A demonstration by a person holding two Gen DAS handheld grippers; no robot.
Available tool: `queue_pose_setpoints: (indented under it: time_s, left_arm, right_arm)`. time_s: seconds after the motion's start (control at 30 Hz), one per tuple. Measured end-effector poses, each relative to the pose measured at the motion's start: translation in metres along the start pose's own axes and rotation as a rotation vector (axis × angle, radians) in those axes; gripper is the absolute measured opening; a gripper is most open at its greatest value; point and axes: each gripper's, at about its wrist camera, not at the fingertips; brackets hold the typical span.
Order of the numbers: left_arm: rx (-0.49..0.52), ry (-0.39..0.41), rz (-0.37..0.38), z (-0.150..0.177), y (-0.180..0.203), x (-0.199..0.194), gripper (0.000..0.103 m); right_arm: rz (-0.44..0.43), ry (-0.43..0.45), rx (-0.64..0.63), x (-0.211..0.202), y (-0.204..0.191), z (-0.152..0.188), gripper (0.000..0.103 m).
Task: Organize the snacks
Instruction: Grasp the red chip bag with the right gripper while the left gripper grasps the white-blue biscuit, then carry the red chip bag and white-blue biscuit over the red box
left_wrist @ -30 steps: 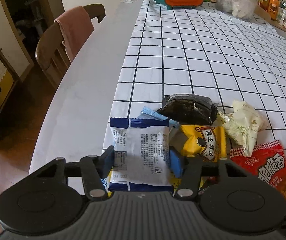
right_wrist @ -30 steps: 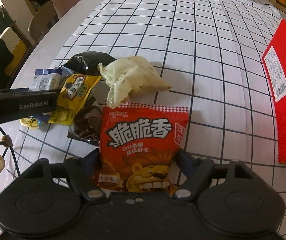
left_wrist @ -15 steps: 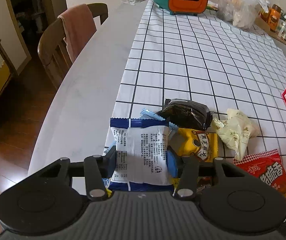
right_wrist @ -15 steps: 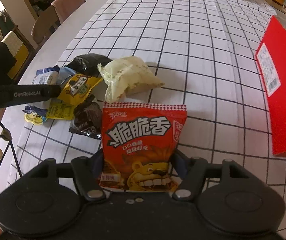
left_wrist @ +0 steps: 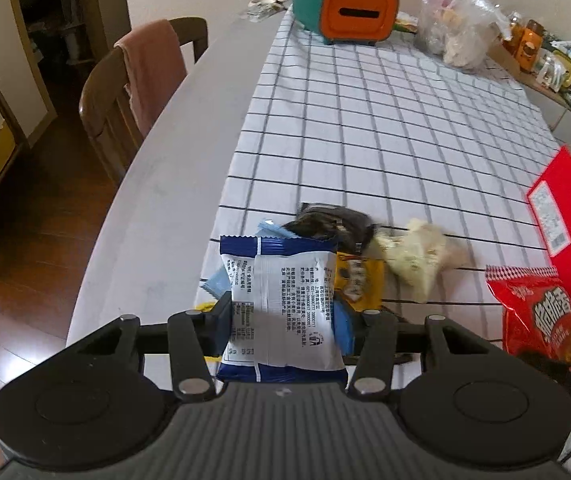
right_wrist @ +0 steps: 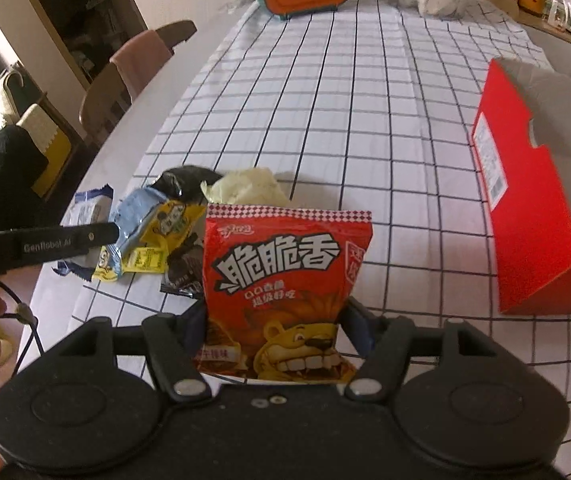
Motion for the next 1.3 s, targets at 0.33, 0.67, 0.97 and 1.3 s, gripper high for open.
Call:
queue_pose_setpoints:
  time_s: [0.33,0.67,0.97,1.3]
  left_arm:
    - [0.062,0.021,0.04,-0.006,0.046,-0.039,0.049]
    - [0.144,0.056,0.097,-0.014,0.126,-0.068,0.049]
    - [0.219,0.068,0.14,-0.019,0.212,-0.076,0.049]
    - [0.314,0.063,0.169,-0.024,0.312,-0.07,0.049]
  right_arm:
    - [0.008,0.056,-0.015,-0.046,0.028,-0.002,0.068]
    - [0.035,0.131,0.001,-0.09,0.084,-0.006,0.068]
    - [0.088,0.172,0.03,-0.121,0.159,-0.01,0.068]
    - [0.147,0.165,0.044,-0.131,0.243,-0.023,0.068]
Point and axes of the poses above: each gripper's, at about its wrist camera, not at the fingertips, and x roughly the way its jaws point, y to its right, z to its underside, and after that the axes turned 4 degrees about -z, right-handed
